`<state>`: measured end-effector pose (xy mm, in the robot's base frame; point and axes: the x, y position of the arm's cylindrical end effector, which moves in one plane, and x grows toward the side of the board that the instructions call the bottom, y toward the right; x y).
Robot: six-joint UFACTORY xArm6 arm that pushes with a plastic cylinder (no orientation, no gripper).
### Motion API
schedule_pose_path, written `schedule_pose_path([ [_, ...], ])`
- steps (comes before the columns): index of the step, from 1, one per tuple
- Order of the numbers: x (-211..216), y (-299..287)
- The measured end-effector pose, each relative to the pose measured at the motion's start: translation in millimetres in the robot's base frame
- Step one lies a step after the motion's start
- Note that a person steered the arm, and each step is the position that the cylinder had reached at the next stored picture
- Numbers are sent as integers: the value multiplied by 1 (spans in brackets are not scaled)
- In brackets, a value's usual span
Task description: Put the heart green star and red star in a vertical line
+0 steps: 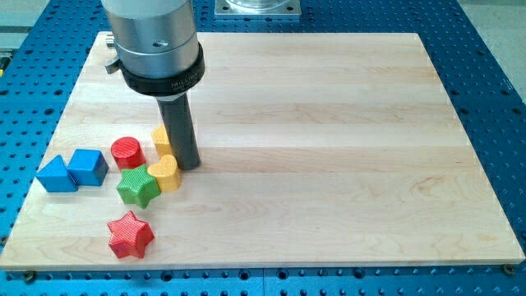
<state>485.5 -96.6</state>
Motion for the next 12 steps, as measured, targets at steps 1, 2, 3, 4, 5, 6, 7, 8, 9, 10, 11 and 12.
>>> schedule_pose_path([
  [1,30,61],
  [2,96,59],
  [3,130,59],
  [4,133,56],
  [5,133,35],
  [6,133,-55],
  [7,133,-133],
  [8,115,-189],
  [9,103,-129],
  [10,111,-68],
  [11,111,-52],
  [12,116,-35],
])
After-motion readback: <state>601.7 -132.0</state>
